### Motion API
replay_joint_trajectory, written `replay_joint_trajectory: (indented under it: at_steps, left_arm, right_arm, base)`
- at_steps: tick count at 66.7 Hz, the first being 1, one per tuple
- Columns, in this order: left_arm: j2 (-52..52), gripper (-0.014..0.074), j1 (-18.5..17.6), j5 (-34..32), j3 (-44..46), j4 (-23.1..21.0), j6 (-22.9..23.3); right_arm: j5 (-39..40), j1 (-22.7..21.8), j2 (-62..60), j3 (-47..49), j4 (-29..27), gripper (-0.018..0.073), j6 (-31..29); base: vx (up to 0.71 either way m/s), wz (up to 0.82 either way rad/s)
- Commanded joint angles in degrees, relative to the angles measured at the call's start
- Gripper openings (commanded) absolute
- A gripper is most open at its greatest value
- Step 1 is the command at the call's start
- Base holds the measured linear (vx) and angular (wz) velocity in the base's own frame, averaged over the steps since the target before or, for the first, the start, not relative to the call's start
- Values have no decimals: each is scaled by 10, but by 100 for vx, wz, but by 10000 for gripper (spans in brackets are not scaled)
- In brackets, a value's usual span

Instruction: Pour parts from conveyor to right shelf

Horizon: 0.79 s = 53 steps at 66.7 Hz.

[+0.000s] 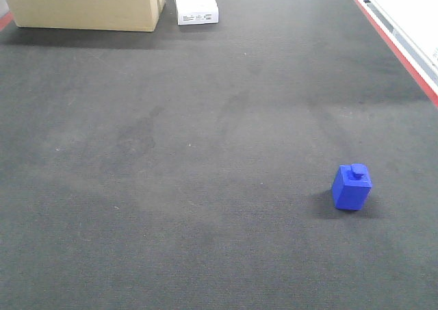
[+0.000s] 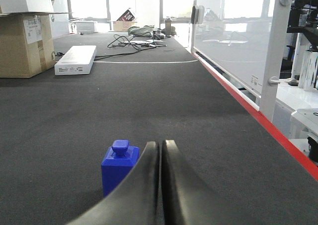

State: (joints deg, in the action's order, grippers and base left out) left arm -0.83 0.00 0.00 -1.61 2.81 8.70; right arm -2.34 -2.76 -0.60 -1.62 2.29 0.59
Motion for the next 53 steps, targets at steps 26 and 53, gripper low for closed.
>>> replay_joint_trajectory:
  at_steps: [26, 53]
  left_arm:
    - [-5, -6, -1, -45, -15, -5, 4]
    - [-5, -6, -1, -45, -15, -5, 4]
  right_arm:
    - [42, 0, -5, -10, 3, -8, -2]
    - [42, 0, -5, -10, 3, -8, -2]
  base:
    - [0, 0]
    - [0, 0]
